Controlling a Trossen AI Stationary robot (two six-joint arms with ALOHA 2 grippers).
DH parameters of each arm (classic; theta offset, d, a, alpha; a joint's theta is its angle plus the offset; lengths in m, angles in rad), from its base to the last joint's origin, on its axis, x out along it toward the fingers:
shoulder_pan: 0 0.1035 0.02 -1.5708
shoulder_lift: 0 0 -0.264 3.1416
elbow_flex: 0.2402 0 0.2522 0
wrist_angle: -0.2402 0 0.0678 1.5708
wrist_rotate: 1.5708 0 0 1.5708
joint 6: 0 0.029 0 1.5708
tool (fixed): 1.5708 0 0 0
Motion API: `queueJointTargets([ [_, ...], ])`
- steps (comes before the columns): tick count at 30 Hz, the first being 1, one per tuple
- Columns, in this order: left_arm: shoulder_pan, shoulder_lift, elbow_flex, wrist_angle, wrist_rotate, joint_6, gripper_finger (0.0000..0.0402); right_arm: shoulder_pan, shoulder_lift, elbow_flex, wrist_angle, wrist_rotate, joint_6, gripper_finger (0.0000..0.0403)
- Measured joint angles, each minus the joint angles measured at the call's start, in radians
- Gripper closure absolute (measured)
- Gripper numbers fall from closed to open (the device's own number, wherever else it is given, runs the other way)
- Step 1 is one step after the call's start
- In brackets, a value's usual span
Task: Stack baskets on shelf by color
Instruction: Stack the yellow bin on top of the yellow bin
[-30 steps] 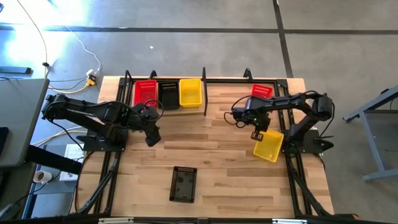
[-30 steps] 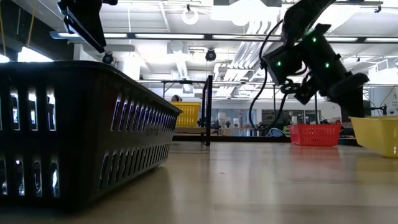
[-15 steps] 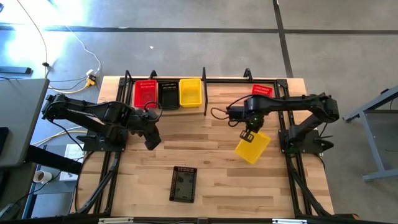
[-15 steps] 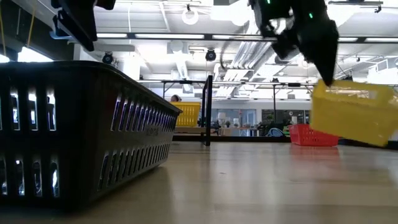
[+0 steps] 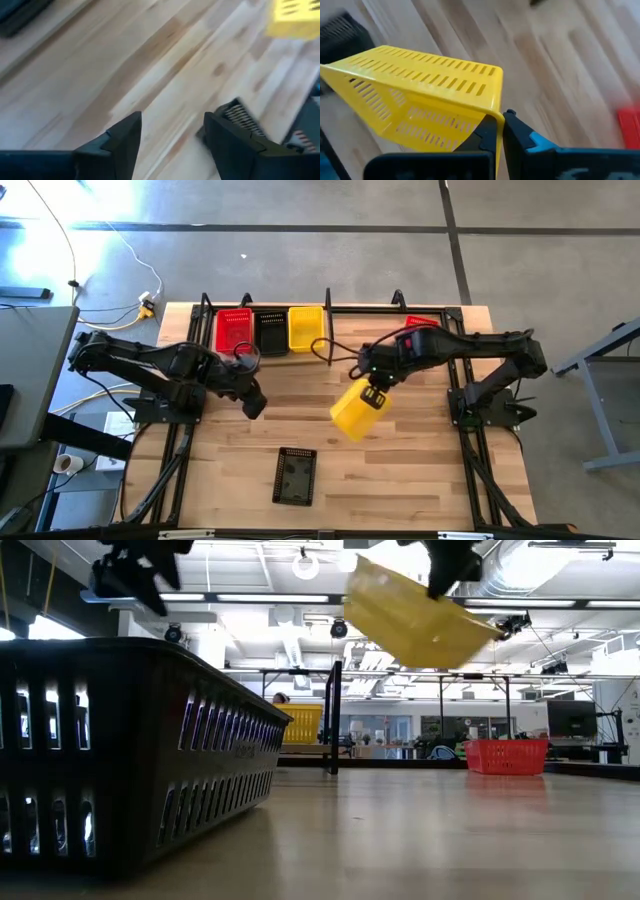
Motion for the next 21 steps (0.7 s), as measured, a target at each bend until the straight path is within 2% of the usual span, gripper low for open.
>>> queueJointTargets([
  [5, -0.019, 0.033, 0.0, 0.17, -0.013, 0.016, 0.0199, -0.004, 0.0, 0.037, 0.099, 0.088, -0.007, 0.0403],
  [12, -0.037, 0.106, 0.0, 0.395, -0.028, 0.001, 0.0199, -0.009, 0.001, 0.04, 0.199, 0.157, -0.002, 0.0403],
  [16, -0.039, 0.14, 0.001, 0.457, -0.028, 0.01, 0.02, -0.021, 0.001, 0.04, 0.226, 0.172, 0.027, 0.0403],
  [21, -0.038, 0.157, 0.0, 0.449, -0.028, 0.061, 0.02, -0.045, 0.001, 0.04, 0.226, 0.189, 0.063, 0.0403],
])
